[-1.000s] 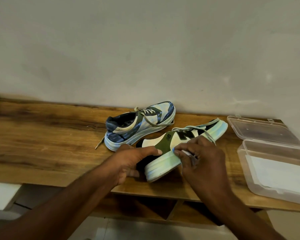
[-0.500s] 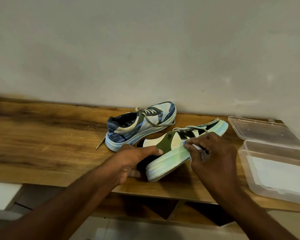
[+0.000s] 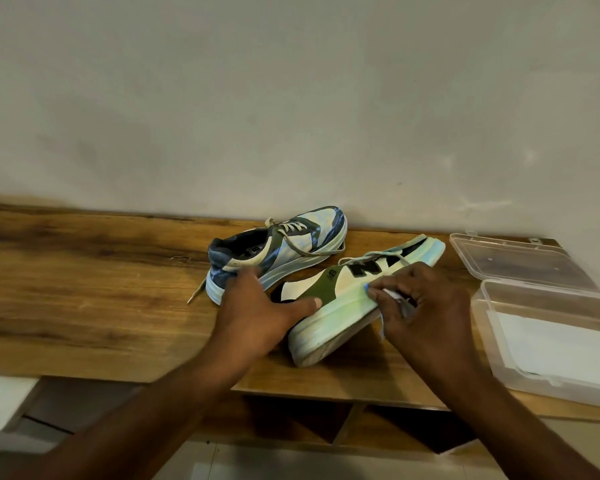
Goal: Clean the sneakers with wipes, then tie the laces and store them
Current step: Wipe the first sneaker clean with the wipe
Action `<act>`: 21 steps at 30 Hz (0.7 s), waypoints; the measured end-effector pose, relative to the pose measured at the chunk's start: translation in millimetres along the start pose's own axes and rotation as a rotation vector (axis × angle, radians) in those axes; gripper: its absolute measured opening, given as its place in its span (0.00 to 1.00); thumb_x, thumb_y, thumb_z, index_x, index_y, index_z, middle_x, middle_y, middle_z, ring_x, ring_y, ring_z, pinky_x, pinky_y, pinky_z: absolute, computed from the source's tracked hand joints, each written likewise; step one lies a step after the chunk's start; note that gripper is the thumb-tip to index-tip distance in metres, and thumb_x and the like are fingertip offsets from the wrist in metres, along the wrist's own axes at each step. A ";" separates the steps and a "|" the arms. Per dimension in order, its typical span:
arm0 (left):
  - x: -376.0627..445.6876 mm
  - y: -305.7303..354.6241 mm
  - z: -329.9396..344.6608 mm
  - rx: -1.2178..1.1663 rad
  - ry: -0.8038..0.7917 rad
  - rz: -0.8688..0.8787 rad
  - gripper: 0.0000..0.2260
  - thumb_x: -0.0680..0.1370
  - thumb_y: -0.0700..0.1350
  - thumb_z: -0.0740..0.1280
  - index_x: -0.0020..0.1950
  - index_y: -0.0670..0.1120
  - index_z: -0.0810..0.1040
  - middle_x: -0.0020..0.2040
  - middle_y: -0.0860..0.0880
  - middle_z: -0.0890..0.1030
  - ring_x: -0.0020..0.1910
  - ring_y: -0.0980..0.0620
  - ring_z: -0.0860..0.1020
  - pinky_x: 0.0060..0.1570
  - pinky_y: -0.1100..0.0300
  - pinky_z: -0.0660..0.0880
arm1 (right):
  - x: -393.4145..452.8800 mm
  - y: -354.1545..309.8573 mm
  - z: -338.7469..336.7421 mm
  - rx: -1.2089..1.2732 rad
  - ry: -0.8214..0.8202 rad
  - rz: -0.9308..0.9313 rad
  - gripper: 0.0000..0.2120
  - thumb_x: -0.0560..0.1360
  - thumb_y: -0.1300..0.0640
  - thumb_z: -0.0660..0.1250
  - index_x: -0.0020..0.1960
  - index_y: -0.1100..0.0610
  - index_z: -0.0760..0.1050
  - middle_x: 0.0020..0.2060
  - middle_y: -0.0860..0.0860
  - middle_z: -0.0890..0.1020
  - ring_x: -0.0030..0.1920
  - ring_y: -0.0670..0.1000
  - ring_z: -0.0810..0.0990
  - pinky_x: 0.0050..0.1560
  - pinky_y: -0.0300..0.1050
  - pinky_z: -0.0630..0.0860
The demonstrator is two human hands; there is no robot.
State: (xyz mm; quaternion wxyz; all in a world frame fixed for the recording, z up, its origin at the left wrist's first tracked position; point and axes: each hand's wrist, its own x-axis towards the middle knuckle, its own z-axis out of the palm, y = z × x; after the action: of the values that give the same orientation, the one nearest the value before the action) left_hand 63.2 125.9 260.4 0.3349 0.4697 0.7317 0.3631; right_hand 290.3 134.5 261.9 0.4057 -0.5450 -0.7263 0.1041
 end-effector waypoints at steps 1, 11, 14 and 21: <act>-5.6 0.6 2.7 0.105 0.107 0.189 0.42 0.62 0.60 0.84 0.72 0.52 0.71 0.64 0.56 0.74 0.62 0.54 0.76 0.60 0.53 0.79 | 0.2 0.7 1.6 -0.004 0.004 -0.012 0.10 0.71 0.61 0.79 0.51 0.52 0.87 0.45 0.45 0.84 0.46 0.39 0.81 0.50 0.25 0.72; -26.1 -0.2 28.3 0.312 -0.062 0.794 0.21 0.78 0.56 0.71 0.69 0.51 0.81 0.68 0.55 0.80 0.69 0.57 0.74 0.69 0.53 0.74 | -1.7 -2.3 0.1 -0.061 -0.008 -0.038 0.11 0.71 0.62 0.79 0.51 0.52 0.87 0.44 0.47 0.84 0.44 0.42 0.80 0.48 0.30 0.72; -23.1 -1.8 28.8 0.292 -0.080 0.796 0.21 0.78 0.58 0.69 0.68 0.51 0.82 0.67 0.56 0.81 0.68 0.58 0.75 0.68 0.54 0.74 | -13.4 -10.2 1.0 -0.034 -0.065 -0.084 0.14 0.71 0.64 0.77 0.54 0.53 0.87 0.45 0.45 0.82 0.46 0.41 0.78 0.47 0.32 0.74; -19.2 -9.1 28.8 0.275 -0.085 0.800 0.19 0.79 0.57 0.69 0.67 0.51 0.83 0.68 0.55 0.81 0.68 0.58 0.76 0.68 0.51 0.75 | -6.9 3.4 -10.4 -0.071 -0.110 -0.143 0.17 0.71 0.65 0.77 0.59 0.54 0.85 0.47 0.45 0.81 0.46 0.40 0.78 0.46 0.26 0.73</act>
State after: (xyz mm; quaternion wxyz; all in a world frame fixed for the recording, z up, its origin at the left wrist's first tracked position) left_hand 89.5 111.6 240.8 0.1317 0.7714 0.5189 0.3439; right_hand 300.4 126.7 263.4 0.3520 -0.4992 -0.7878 0.0791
